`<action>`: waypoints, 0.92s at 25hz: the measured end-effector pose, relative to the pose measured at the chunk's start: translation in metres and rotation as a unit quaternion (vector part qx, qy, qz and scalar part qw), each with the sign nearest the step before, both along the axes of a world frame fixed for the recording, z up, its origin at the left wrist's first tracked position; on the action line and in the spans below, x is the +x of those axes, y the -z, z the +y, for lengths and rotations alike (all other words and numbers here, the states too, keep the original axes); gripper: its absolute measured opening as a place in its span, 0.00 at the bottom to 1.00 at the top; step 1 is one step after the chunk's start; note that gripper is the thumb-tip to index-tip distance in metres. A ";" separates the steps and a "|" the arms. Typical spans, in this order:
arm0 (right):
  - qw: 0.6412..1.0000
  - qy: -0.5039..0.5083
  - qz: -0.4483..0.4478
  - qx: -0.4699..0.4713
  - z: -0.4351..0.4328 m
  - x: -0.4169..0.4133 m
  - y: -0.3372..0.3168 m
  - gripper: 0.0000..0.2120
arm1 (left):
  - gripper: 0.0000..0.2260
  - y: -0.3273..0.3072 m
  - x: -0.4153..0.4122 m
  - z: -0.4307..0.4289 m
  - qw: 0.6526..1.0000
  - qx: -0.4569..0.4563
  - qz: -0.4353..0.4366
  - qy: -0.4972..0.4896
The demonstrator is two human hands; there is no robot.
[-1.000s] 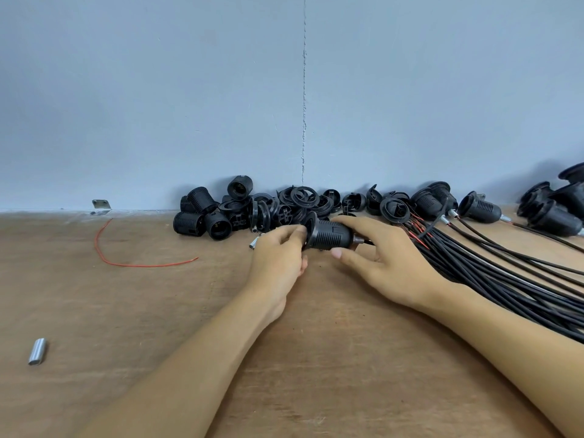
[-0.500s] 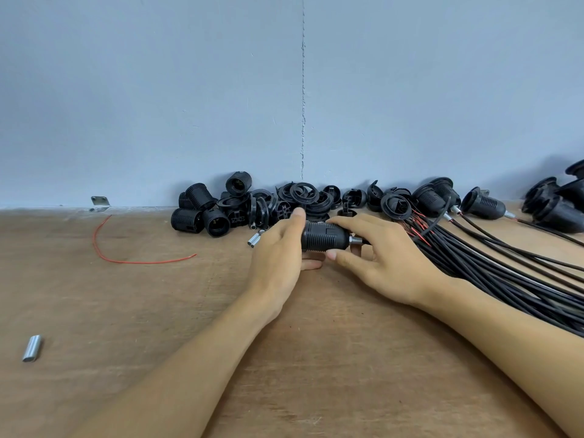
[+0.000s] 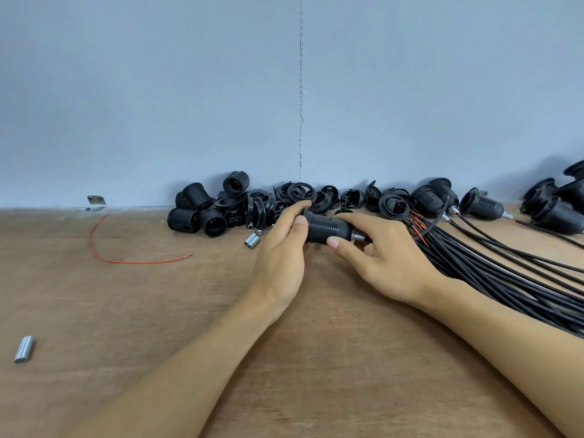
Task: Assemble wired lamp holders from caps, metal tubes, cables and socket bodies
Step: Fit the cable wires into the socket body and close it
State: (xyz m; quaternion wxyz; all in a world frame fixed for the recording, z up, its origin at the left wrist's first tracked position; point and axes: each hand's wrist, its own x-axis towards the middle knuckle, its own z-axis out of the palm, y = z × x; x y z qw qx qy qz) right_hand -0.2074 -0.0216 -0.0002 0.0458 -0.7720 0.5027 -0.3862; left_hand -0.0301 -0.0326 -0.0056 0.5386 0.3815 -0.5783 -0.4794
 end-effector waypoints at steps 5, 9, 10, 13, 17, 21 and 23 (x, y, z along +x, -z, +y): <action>0.999 0.020 0.033 -0.007 0.002 0.000 0.000 0.17 | 0.13 0.001 -0.001 -0.003 0.998 -0.008 -0.041 -0.041; 0.999 0.039 0.034 0.011 0.002 0.002 0.001 0.22 | 0.14 0.003 -0.005 -0.001 0.998 0.015 -0.038 -0.042; 0.999 0.033 0.016 0.024 0.002 0.002 0.001 0.23 | 0.15 0.004 -0.006 0.000 0.998 0.020 -0.037 -0.043; 0.998 0.012 -0.003 0.057 0.001 0.002 0.003 0.20 | 0.11 0.001 -0.010 0.004 0.998 0.012 -0.030 -0.056; 0.998 0.010 0.009 0.067 0.000 0.003 0.002 0.16 | 0.07 -0.003 -0.011 0.006 0.996 -0.027 0.014 -0.083; 0.998 0.014 0.009 0.061 0.002 0.005 0.001 0.16 | 0.10 -0.004 -0.007 0.006 0.994 -0.013 0.031 -0.102; 0.999 0.019 0.005 0.047 0.002 0.005 0.002 0.17 | 0.10 -0.005 -0.006 0.004 0.994 0.022 0.038 -0.095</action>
